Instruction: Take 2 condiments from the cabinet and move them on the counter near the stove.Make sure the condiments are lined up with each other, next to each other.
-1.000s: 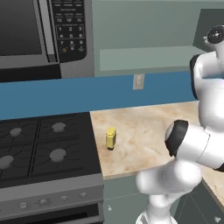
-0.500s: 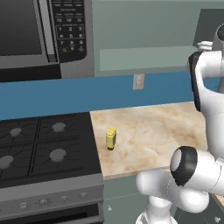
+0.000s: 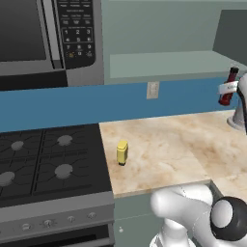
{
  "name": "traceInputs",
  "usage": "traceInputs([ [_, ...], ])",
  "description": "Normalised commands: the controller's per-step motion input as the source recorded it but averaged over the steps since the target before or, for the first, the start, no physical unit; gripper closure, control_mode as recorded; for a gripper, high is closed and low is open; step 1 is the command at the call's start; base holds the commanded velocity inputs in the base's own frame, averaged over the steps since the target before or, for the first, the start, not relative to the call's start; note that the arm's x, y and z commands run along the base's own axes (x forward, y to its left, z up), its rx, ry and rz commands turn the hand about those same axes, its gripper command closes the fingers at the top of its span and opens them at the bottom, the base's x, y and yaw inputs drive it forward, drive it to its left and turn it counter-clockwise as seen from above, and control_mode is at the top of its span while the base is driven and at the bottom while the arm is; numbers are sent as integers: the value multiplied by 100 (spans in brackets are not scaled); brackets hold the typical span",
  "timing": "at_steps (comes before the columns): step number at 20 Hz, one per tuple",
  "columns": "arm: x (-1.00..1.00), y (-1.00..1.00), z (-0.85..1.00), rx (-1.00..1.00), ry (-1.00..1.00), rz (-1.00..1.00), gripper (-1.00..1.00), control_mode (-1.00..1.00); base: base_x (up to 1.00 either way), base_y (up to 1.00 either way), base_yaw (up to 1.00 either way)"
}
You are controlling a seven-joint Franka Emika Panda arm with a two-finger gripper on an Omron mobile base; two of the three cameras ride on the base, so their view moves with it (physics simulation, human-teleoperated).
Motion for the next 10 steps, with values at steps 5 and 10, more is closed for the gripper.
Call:
traceInputs([
  [5,-9,45,-100,6,3,94,100,-100,0,0,0],
  [10,-12,62,-98,5,6,87,100,-100,0,0,0],
])
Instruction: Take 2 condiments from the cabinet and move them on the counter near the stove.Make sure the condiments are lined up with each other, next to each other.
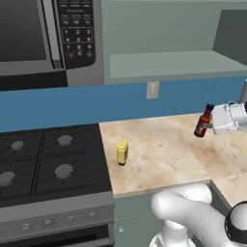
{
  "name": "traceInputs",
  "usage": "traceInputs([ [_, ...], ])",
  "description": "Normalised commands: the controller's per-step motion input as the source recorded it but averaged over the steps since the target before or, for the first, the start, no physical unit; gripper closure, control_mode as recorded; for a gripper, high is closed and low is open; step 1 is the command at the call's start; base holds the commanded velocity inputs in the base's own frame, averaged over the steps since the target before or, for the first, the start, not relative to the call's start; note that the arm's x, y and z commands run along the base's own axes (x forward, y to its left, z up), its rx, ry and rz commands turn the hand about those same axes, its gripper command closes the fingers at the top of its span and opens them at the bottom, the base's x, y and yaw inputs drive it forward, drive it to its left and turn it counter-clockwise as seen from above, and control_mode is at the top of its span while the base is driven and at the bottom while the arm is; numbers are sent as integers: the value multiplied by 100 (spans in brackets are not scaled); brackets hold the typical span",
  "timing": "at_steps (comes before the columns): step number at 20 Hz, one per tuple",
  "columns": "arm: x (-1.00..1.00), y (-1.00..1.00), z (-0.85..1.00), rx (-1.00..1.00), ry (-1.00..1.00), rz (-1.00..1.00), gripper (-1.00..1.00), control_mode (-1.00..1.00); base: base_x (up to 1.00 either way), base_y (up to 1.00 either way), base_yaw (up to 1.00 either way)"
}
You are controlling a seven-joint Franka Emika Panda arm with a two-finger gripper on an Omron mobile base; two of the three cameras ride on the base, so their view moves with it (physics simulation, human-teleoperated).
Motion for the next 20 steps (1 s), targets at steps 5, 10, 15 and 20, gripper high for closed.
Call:
traceInputs([
  [5,-19,87,-79,1,16,76,100,-100,0,0,0],
  [10,-1,100,-70,-8,4,46,100,-100,0,0,0],
  [15,3,71,-18,0,-6,8,100,-100,0,0,0],
  [20,0,33,-1,0,-17,-6,100,-100,0,0,0],
])
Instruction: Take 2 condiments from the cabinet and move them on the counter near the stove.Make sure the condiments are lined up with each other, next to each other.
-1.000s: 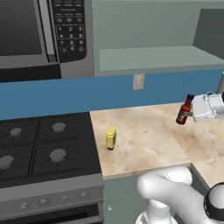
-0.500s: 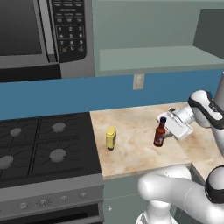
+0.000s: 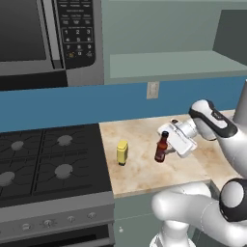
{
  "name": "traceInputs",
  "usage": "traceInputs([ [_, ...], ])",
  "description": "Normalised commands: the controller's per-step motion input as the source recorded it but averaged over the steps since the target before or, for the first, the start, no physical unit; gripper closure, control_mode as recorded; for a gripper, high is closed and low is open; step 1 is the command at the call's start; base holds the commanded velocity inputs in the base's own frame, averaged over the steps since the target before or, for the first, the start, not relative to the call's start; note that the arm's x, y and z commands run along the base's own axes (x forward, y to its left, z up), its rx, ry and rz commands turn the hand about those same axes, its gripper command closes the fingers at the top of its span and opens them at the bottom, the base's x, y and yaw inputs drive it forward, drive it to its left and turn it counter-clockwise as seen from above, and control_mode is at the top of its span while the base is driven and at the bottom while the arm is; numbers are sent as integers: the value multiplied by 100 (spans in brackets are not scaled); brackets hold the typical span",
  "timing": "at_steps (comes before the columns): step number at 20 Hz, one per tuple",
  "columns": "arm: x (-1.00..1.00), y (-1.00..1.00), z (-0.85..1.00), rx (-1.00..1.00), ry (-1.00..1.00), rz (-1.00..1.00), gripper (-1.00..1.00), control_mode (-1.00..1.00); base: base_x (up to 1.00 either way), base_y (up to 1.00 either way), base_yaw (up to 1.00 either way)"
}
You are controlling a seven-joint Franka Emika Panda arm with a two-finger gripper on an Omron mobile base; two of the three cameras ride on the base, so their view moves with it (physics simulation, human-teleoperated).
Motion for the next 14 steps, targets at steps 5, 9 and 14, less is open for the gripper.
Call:
traceInputs([
  [5,0,35,-11,0,-13,-15,100,-100,0,0,0],
  [9,0,16,-16,0,-5,-11,100,-100,0,0,0],
  [14,5,6,-19,1,0,-3,100,-100,0,0,0],
])
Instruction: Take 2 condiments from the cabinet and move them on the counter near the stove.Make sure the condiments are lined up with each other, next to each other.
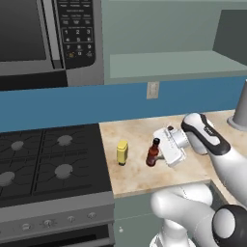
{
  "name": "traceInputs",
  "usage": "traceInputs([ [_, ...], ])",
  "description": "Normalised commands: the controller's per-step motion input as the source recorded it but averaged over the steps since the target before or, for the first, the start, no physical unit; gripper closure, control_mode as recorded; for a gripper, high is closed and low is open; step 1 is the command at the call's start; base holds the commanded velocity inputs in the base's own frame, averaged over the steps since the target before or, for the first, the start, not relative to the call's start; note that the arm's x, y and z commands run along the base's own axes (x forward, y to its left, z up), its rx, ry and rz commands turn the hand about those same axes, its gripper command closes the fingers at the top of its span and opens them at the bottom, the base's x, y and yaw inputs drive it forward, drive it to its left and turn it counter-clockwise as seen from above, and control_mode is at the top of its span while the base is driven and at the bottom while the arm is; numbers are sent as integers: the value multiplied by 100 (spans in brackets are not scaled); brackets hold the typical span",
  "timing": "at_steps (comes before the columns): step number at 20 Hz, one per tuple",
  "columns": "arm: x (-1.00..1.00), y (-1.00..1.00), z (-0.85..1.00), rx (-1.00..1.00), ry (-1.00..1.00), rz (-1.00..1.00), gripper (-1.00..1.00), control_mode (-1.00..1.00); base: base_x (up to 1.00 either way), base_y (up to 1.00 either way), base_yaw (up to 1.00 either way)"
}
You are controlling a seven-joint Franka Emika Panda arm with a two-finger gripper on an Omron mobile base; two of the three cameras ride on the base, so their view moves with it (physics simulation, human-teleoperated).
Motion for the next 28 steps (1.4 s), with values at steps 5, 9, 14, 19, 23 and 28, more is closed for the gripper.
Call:
traceInputs([
  [5,12,0,-16,0,0,0,100,-100,0,0,0],
  [9,33,0,-13,0,6,0,100,-100,0,0,0],
  [14,29,3,-10,1,1,0,100,-100,0,0,0],
  [19,21,5,0,2,0,0,100,-100,0,0,0],
  [23,11,8,0,2,0,0,100,-100,0,0,0],
  [28,3,16,-2,0,0,0,100,-100,0,0,0],
])
